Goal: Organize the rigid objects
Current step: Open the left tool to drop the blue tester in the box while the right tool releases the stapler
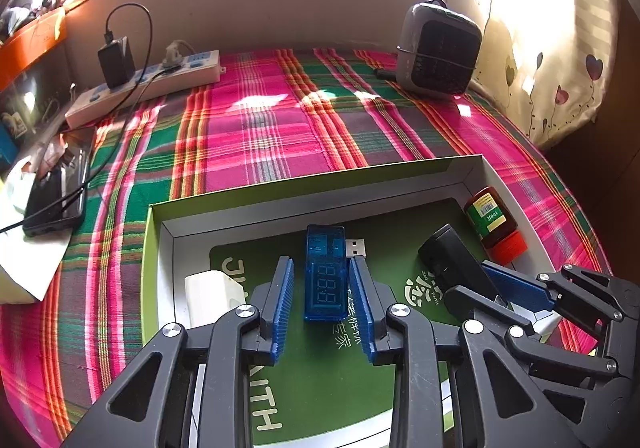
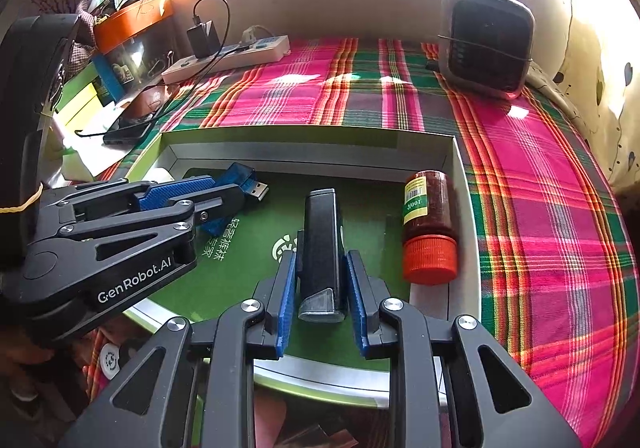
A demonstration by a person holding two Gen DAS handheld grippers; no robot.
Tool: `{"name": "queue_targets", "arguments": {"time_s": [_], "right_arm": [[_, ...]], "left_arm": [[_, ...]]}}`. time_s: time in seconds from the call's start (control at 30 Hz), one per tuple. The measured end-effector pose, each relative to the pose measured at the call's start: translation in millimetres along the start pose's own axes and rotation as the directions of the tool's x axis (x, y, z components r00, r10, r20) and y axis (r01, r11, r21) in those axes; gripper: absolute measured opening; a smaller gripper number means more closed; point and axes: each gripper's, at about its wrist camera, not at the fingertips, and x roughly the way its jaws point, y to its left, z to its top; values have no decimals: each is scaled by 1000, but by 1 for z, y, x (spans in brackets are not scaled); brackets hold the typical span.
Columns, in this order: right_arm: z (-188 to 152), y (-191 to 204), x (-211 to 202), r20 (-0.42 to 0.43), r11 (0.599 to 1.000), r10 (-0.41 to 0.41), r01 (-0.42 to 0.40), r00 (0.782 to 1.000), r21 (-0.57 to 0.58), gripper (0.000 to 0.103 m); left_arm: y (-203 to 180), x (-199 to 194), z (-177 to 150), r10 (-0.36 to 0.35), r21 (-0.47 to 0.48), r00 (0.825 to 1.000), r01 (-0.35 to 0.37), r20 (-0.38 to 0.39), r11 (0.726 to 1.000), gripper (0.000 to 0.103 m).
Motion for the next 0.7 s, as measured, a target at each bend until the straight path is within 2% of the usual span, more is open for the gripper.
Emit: {"name": "queue_targets", "arguments": {"time_s": [0.7], "right_arm": [[-13,-3,-31,64,998,-10,6,998,62,32]], "left_arm": [[-1,-44,-20,-8,-8,998,8,55,1000,32]]}}
